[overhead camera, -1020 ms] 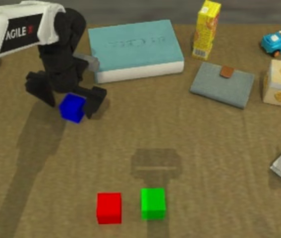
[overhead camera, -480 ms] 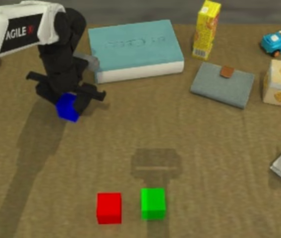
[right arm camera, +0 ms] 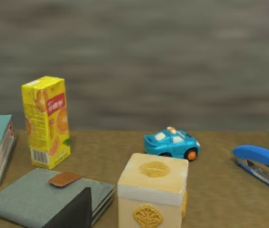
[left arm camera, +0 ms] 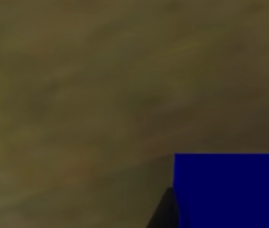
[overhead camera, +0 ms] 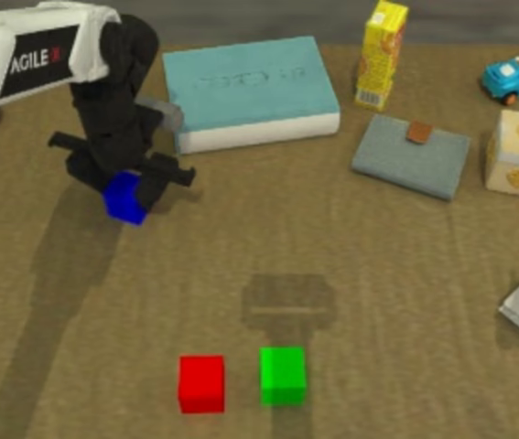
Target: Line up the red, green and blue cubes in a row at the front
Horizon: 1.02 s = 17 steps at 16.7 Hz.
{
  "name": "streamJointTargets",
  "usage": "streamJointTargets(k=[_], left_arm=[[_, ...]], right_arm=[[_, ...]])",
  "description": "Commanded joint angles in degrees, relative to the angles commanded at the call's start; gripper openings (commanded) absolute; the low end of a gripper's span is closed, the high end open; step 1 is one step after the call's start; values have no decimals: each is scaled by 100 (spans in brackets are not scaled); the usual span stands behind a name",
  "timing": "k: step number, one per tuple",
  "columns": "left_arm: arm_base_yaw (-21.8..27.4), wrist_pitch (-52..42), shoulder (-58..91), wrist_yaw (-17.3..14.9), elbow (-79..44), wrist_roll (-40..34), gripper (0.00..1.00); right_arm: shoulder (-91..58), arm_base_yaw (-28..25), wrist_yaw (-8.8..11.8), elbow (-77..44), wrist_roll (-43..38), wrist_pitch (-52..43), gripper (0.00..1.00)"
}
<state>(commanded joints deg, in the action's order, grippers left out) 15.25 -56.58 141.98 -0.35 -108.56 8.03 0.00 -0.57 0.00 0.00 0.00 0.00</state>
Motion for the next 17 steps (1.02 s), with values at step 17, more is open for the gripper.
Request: streamJointTargets(k=[17], left_arm=[[-5,-1361,-512,-11,-990,-82,0]], right_arm=[[0,0,0,0,0,0,100]])
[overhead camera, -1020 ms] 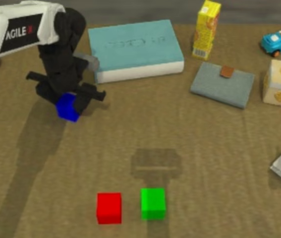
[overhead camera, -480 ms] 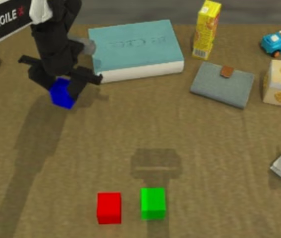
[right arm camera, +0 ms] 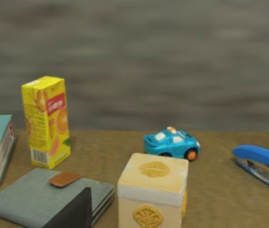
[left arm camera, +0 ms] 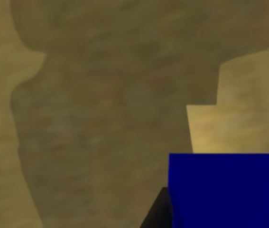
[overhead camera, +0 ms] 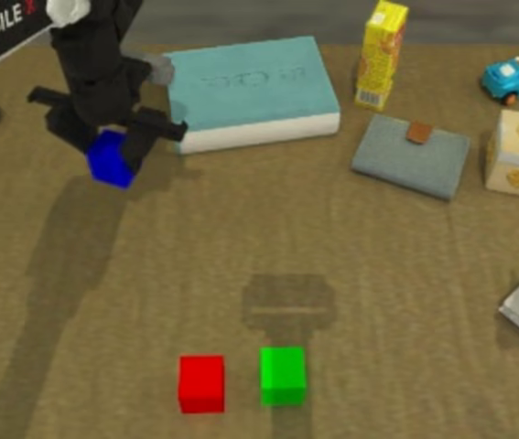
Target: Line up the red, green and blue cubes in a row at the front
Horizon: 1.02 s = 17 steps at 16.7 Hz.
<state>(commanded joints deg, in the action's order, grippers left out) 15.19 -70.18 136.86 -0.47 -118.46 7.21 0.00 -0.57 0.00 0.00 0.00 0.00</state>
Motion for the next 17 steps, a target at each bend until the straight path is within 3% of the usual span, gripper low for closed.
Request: streamJointTargets(k=[5,13,17], left_arm=[[896,-34,-68,36,75,-1192,0],[3282,-67,-450,92,604,-5036,0],[4196,4,-726,137,852,-6332,0]], right_arm=[[0,0,0,0,0,0,100],[0,0,0,0,0,0,100],[0,0,0,0,0,0,100]])
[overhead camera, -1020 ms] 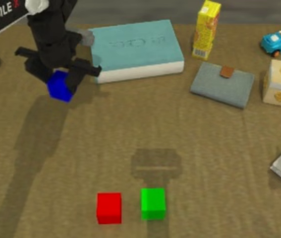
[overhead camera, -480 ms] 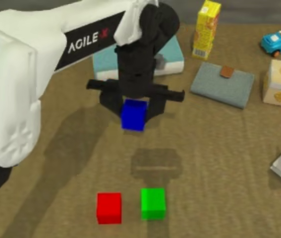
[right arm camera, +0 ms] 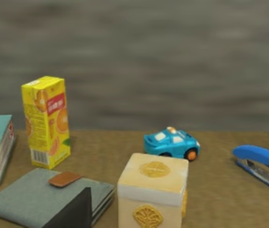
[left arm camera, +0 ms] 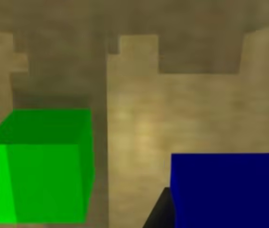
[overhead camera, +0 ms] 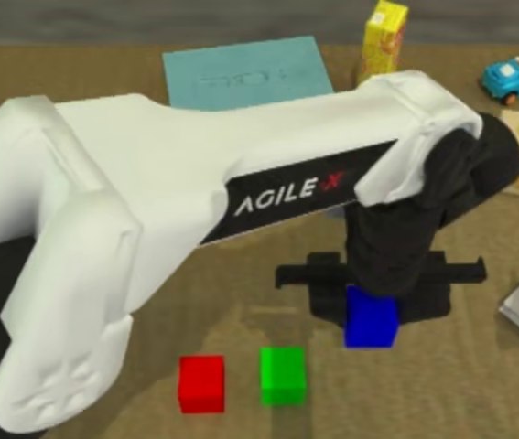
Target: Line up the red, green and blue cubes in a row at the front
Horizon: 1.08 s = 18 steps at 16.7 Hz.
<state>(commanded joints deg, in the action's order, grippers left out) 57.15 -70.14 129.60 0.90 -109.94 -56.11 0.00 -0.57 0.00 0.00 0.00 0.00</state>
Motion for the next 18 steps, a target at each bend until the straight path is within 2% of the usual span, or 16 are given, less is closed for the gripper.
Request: streamJointTargets(k=[3,8,15,18], left_arm=[[272,43,-115,24,79,-329,0],[252,58,-86,19,78,-312,0],[264,1243,196,16,946,-306,0],[264,1416,252,20,1086,-316,0]], right_arm=[[0,0,0,0,0,0,100],[0,0,0,0,0,0,100],[0,0,0,0,0,0,100],[0,0,0,0,0,0,100]])
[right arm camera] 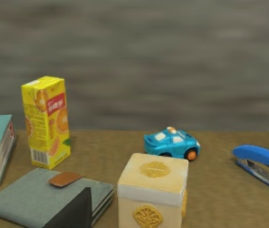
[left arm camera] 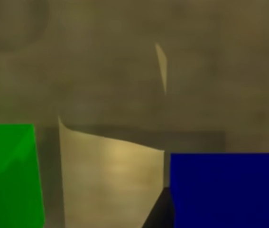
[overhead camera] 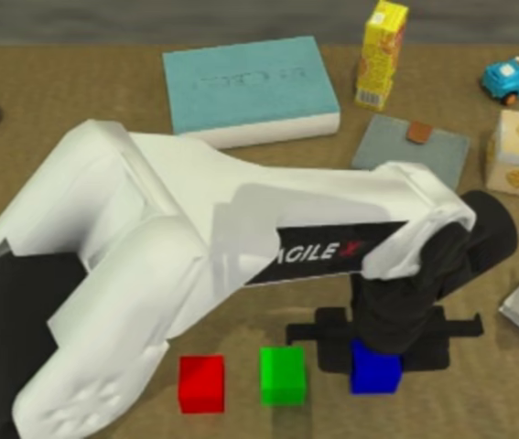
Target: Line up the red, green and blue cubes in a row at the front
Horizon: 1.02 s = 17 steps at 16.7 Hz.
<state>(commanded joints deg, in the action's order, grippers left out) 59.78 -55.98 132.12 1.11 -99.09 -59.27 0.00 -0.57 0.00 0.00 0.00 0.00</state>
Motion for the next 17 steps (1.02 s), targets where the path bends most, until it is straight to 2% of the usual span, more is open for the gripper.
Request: streamJointTargets(k=[2,15,17], left_arm=[[0,0,0,0,0,0,0],[0,0,0,0,0,0,98],[0,0,0,0,0,0,100]], right_arm=[[0,0,0,0,0,0,100],[0,0,0,0,0,0,100],[0,0,0,0,0,0,100]])
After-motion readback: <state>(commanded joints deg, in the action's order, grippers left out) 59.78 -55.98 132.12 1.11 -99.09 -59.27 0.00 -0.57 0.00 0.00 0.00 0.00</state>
